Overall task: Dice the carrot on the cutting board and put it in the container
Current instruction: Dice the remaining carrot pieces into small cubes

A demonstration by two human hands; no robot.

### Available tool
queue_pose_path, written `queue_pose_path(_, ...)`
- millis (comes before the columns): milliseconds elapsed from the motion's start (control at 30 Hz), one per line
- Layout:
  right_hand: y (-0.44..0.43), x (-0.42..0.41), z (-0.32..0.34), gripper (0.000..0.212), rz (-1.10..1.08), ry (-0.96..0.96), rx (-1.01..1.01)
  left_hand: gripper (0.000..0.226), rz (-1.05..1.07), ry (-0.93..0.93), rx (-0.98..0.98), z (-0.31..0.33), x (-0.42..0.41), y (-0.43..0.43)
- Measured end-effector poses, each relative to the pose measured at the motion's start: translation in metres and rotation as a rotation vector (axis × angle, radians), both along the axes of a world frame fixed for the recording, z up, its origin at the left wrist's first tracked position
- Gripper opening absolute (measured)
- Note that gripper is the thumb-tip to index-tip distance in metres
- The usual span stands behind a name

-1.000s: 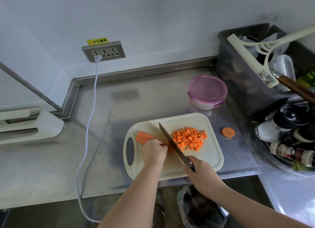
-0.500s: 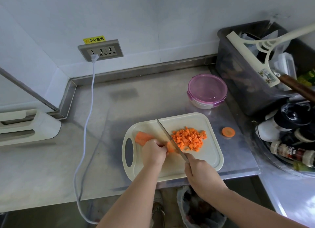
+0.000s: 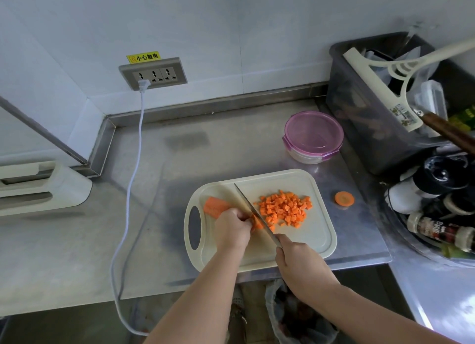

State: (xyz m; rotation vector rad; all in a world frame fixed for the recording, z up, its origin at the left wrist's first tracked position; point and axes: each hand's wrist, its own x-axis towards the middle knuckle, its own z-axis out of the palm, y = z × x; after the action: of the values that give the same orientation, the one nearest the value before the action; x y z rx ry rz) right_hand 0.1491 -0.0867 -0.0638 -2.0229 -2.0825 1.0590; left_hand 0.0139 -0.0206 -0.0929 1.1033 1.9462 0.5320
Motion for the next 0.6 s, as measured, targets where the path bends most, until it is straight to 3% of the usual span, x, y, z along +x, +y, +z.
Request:
queue_pose_path(367,0.0058,-0.0019,0.0085,0.031,0.117,-0.130,-0.039,0.013,-0.036,0.083,0.018,0.0047,0.0013,0.0006)
queue_pose_path(600,0.0082,-0.0038,-0.0005,0.032,0.109,-0.199,-0.130,0.007,-0.031,0.095,0.019,0.0032,0.0011,-0.0008)
